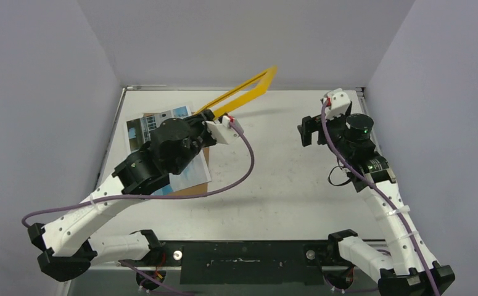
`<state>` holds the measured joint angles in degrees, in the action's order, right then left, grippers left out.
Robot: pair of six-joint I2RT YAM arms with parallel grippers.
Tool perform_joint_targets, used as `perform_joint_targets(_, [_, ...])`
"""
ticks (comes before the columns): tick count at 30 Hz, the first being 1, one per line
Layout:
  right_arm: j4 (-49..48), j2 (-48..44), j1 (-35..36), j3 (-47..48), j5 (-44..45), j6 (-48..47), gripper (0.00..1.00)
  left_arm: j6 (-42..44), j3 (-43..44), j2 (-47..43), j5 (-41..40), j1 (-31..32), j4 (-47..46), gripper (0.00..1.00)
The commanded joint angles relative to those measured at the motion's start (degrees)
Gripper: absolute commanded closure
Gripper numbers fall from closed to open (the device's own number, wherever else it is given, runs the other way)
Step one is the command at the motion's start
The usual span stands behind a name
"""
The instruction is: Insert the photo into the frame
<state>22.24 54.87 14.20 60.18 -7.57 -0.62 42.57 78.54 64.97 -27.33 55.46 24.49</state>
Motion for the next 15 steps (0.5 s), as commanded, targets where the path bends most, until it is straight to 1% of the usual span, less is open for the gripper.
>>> perform_joint_targets(1, [-6.75,-0.09,-0.62,1.76,-23.80,-15.19,0.02,-0.10,3.87,-5.85,8.30,-2.07,2.62,1.00])
perform_joint_targets(3, [-7.39,-0.11,-1.09,2.50,-31.95,-17.21,0.02,1.63,3.33,-7.71,10.81,-2.31,4.63,1.00])
perform_joint_targets(5, [-9.06,0.91,-1.98,3.80,-36.51,-17.09,0.02,2.78,3.26,-9.19,12.87,-2.45,7.04,1.00])
perform_joint_targets(8, [-8.88,4.36,-2.85,7.65,-44.34,-16.85,0.05,3.18,3.45,-10.89,15.53,-2.50,10.49,1.00])
perform_joint_targets(12, [-13.52,7.66,-2.93,9.72,-54.94,-12.16,0.09,2.90,3.92,-12.77,19.11,-2.55,12.94,1.00])
perform_joint_targets(15, [-16.76,8.01,-2.72,9.22,-59.31,-9.91,0.10,2.96,4.66,-13.37,20.49,-2.55,13.32,1.00])
